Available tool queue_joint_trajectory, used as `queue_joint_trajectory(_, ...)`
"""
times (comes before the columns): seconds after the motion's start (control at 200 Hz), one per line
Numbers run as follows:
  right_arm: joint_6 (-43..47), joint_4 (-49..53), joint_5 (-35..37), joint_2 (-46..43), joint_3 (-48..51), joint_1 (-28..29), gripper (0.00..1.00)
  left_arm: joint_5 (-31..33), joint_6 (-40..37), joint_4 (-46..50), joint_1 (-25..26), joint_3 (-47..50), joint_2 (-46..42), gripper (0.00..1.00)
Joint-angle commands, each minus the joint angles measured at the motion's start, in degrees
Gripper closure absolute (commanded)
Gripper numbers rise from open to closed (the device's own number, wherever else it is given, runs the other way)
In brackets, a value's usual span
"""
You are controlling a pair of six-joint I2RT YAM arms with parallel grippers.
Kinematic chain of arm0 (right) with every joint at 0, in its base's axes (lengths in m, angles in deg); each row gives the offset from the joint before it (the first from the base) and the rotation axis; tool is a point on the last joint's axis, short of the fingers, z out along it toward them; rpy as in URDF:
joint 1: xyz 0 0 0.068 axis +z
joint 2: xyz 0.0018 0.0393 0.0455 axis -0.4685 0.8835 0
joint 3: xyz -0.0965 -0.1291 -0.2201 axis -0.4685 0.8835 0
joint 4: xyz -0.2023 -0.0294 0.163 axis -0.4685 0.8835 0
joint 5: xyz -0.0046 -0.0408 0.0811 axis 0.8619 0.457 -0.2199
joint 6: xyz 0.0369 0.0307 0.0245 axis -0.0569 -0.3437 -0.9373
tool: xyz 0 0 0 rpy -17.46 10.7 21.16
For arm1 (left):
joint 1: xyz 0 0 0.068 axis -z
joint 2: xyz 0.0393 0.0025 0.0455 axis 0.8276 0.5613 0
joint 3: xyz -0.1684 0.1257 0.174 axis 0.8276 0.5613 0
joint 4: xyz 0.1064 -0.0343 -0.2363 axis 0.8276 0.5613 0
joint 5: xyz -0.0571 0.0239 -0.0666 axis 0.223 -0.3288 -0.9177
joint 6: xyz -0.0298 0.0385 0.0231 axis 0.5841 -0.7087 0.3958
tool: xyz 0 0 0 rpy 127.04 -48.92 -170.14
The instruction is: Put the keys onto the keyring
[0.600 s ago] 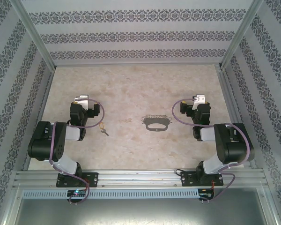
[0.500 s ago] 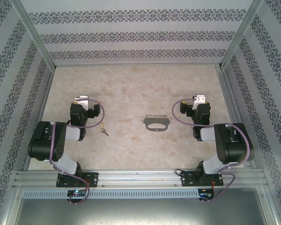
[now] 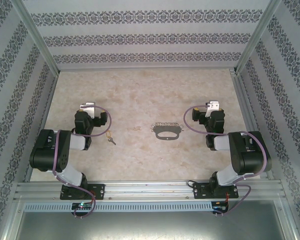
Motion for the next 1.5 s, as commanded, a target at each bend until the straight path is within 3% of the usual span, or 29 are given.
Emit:
queue_joint_trajectory(0.0,-0.8,-1.0,-0.2,-1.0,-0.3,-0.4,0.02,-1.4,1.2,1.2,-0.8,-0.4,-0.7,0.00)
queue_joint_trajectory(0.145,-1.1,-1.3,-2.0,-2.0,0.1,-0.8,0.02,-4.3,0.4,-1.8,-1.1,1.1,-0.9,0.02)
queue_joint_trajectory(0.255,-1.0,4.4,-0.8,-6.3,-0.9,-0.7,0.02,-2.0,1.0,-2.4,-1.0,2.4,-3.3,0.02)
queue_joint_trajectory(0.485,-3.2,15.3,5.4,-13.2,-3.9,-0.6,0.02,3.2,2.1,13.2,-0.3,-1.4,-14.4,0.01)
queue_joint_trajectory(0.67,-18.4,35.5,9.3,-15.6,-14.7,-2.4,0.02,1.5,9.9,29.3,0.5,-9.5,-20.0,0.01)
queue_joint_trajectory(0.774,-20.9,39.5,1.4,-15.0,-17.6,-3.5,0.02,0.7,14.1,30.4,2.3,-10.5,-21.7,0.02)
queue_joint_trajectory(0.874,-21.5,41.2,-5.9,-15.2,-17.6,-3.5,0.03,0.1,16.3,29.7,6.2,-10.7,-22.5,0.02)
queue_joint_trajectory(1.089,-26.1,50.2,-14.3,-10.8,-19.4,-1.4,0.18,3.6,21.2,26.0,18.9,-10.5,-20.3,0.00)
queue_joint_trajectory(1.494,-28.0,55.3,-11.2,-7.8,-16.4,10.4,0.22,10.1,27.9,26.6,37.3,-8.7,-17.7,0.00)
